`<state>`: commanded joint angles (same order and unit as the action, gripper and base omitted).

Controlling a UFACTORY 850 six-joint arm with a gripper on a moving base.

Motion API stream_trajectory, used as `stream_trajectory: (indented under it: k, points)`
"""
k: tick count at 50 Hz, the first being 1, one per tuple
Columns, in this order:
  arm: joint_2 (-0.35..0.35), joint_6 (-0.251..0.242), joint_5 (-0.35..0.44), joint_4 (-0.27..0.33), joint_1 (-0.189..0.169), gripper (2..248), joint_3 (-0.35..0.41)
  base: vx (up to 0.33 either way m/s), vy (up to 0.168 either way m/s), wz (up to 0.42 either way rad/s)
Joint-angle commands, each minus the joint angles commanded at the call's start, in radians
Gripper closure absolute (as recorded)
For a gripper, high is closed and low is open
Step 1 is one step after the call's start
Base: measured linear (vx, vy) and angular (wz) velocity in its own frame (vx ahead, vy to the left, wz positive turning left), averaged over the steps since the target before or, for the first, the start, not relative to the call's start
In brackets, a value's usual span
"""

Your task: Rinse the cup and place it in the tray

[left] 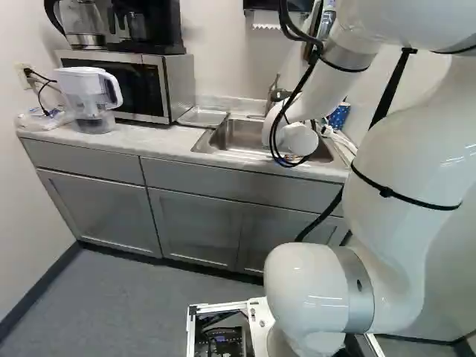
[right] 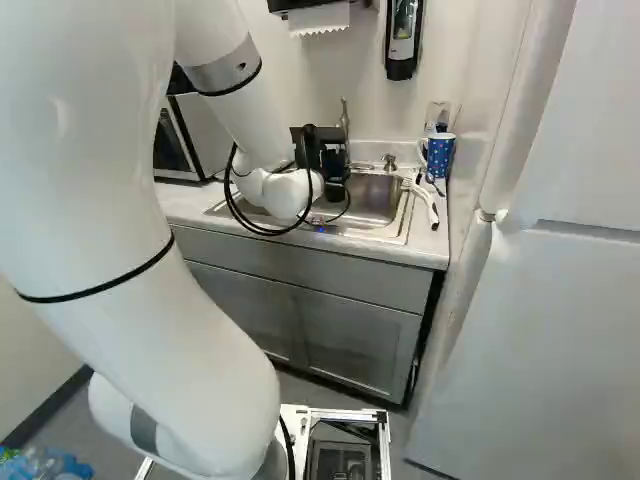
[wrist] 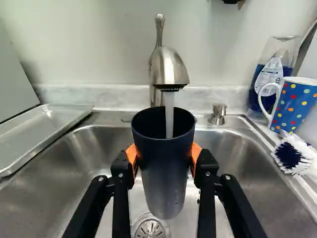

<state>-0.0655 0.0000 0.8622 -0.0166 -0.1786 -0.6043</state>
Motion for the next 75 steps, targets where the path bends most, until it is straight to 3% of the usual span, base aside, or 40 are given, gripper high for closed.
stream_trajectory:
  k: [75]
  points:
    - [0.000,0.000,0.000,0.000,0.000,128,0.000,0.000,0.000,0.000]
